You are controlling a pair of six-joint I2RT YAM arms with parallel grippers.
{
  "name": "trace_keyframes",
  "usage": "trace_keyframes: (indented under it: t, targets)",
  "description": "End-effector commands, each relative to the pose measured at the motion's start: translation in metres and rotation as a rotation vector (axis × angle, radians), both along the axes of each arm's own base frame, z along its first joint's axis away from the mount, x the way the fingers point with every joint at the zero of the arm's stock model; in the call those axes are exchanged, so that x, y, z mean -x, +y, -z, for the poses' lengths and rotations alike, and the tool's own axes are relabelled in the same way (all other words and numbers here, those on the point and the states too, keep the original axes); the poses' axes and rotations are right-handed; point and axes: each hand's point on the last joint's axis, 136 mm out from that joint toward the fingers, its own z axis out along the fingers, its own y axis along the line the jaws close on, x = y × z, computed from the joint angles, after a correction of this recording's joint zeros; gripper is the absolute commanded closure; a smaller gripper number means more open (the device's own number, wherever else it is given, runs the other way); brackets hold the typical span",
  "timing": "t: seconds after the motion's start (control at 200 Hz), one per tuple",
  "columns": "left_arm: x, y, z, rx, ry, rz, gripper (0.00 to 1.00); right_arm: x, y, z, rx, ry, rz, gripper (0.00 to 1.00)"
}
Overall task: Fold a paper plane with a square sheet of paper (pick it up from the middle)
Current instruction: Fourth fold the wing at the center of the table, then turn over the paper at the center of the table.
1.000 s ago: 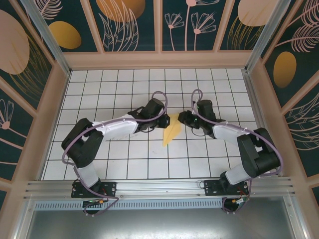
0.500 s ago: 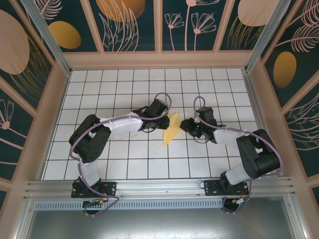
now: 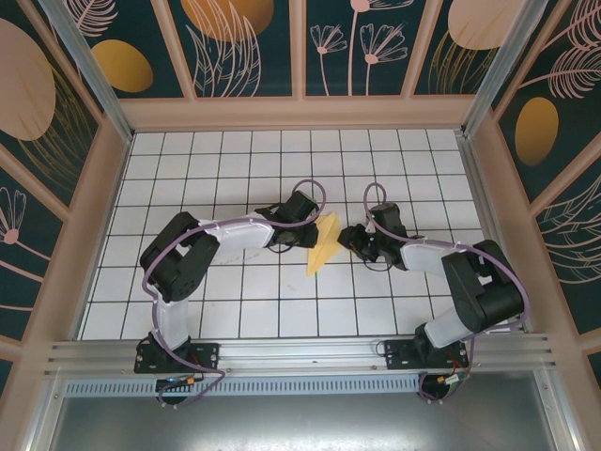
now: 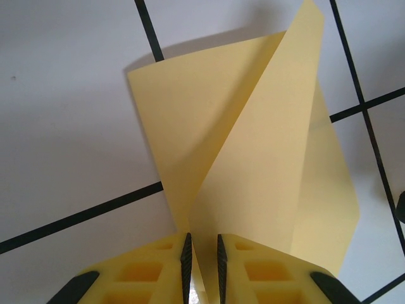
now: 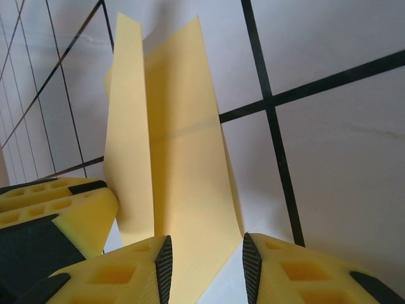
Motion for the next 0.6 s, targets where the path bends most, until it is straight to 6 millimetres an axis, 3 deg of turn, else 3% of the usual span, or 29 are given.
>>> trace_keyframes:
  t: [0.0,0.595]
  targets:
    - [-0.004,0.002,0.005,-0.024,0.006,0.008,0.78,0.000,0.009,-0.001,-0.042,0.003,-0.017,0.63]
    - [0.004,0.006,0.026,-0.049,0.047,0.012,0.78,-0.005,0.018,0.009,-0.044,0.044,-0.022,0.64]
